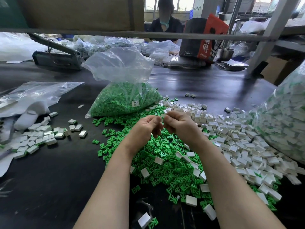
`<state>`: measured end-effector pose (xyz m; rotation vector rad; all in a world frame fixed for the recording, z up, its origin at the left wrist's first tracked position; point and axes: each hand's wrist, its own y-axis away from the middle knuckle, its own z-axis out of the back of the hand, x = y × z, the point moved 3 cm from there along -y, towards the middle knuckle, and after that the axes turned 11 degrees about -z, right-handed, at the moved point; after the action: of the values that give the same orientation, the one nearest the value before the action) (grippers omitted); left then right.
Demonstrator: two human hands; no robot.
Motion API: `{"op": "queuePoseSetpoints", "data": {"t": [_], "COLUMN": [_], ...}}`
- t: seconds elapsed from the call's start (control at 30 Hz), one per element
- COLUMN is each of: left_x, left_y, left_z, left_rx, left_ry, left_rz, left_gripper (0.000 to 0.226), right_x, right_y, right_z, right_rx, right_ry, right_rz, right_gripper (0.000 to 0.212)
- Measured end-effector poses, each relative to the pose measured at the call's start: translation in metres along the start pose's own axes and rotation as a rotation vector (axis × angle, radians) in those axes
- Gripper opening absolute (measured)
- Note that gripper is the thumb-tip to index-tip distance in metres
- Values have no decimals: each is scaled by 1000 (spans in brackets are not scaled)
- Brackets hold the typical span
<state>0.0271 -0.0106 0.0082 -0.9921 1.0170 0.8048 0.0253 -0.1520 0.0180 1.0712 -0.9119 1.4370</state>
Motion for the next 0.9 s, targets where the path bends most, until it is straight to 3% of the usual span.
{"op": "queuePoseSetpoints", "data": {"t": [0.27, 0.9], "left_x": [-4, -1], "left_y": [2, 8], "left_z": [-3, -5], "left_rx": [41, 202], "left_ry": [72, 63], "left_rz": [10, 90], "left_gripper": [23, 34], "right_x": [-4, -19], "right_y": [2, 6], "right_z": [-3, 1], "right_rx": [116, 306], "right_ry": [-139, -226], "right_rz": [-65, -145], "right_gripper": [30, 20]}}
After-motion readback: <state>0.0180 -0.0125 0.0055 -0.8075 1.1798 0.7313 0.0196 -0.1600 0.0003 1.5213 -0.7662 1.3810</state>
